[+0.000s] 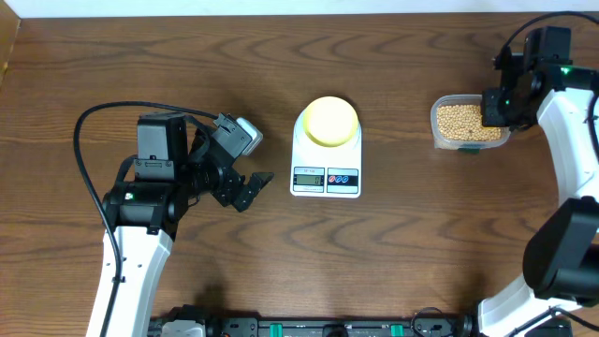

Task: Scoop item into bowl and weigh 50g on scale
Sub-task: 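Dip the scoop into the soybeans and scoop beans with right gripper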

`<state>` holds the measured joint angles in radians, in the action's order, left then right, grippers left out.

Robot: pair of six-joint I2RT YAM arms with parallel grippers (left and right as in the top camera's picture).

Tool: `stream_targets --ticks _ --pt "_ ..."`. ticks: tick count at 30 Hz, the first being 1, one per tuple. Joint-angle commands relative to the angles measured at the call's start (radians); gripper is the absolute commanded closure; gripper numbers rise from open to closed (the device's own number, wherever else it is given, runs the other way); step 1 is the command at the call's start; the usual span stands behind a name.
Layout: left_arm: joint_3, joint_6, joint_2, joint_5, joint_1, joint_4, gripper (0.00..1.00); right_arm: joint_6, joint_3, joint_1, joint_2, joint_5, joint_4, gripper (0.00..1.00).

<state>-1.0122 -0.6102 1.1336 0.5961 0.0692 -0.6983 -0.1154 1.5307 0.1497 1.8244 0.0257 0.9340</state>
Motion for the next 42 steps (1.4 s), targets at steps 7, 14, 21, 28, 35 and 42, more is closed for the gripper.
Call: stream_targets --ticks 7,14,21,28,35,42 --pt "-0.014 -0.006 0.003 -0.005 0.0 0.001 0.02 0.029 0.003 0.017 0.046 0.104 -0.017 0.99" --pt "-0.014 -0.006 0.003 -0.005 0.0 0.001 0.02 0.029 0.003 0.017 0.069 0.139 -0.021 0.99" --pt "-0.014 -0.006 0.003 -0.005 0.0 0.001 0.03 0.023 0.003 0.017 0.095 0.233 -0.022 0.99" --pt "-0.014 -0.006 0.003 -0.005 0.0 0.001 0.02 0.021 0.003 0.017 0.12 0.267 -0.013 0.99" --pt "-0.014 -0.006 0.003 -0.005 0.0 0.001 0.02 0.016 0.003 0.026 0.125 0.317 0.01 0.99" --pt "-0.014 -0.006 0.003 -0.005 0.0 0.001 0.02 -0.026 0.003 0.097 0.125 0.449 0.051 0.99"
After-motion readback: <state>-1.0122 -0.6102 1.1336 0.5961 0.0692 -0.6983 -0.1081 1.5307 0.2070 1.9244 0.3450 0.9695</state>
